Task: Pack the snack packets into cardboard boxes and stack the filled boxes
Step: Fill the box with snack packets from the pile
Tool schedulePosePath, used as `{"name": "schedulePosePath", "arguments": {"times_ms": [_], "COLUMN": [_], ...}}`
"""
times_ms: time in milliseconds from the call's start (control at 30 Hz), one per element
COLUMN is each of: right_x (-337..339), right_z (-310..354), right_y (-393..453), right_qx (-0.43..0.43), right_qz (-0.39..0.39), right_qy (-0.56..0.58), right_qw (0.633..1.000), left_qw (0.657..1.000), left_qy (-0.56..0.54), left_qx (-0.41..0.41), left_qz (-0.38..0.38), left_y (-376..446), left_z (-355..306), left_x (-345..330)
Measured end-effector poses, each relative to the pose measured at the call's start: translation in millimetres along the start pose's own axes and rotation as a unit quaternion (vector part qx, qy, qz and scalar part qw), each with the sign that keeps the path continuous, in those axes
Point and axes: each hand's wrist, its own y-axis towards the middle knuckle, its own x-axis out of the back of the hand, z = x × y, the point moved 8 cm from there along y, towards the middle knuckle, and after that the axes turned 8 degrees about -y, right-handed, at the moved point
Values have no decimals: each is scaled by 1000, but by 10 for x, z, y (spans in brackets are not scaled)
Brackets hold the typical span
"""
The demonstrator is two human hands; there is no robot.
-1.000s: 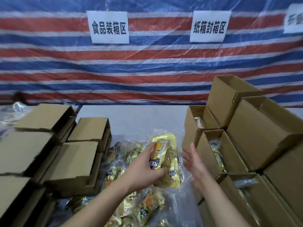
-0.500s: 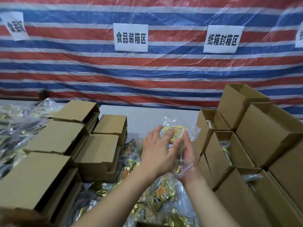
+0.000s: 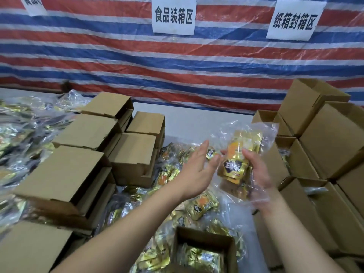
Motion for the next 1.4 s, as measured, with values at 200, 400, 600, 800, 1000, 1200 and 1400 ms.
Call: {"name": "schedulePosePath", "arguments": {"times_ms": [200, 400, 600, 800, 1000, 1200, 1400], "right_x": [157, -166, -378, -214, -123, 42, 142], "right_z": [14, -590, -1300, -1879, -2173, -2581, -2552], "right_y": [-336, -545, -626, -581, -472, -443, -455], "right_qx": [80, 33, -41, -147, -183, -171, -243], "right_qz": [-82, 36, 164, 241, 259, 296, 245], "right_qy": [-236, -360, -514, -656, -684, -796, -695], "right_qw": [965, 932, 841, 700, 657, 500, 631], "left_qw": [981, 959, 966, 973, 976, 978, 978], "left_qy": [53, 75, 66, 37, -6, -7, -25], "left_qx": [157, 236, 231, 210, 207, 202, 207], "left_qz": [106, 141, 101, 89, 70, 51, 11], "left_y": [-628, -1124, -1110, -1061, -1100, -1065, -1052], "left_z": [1290, 2063, 2166, 2208, 2219, 2227, 2271], "left_x": [-70, -369, -407, -403, -391, -467, -476]}}
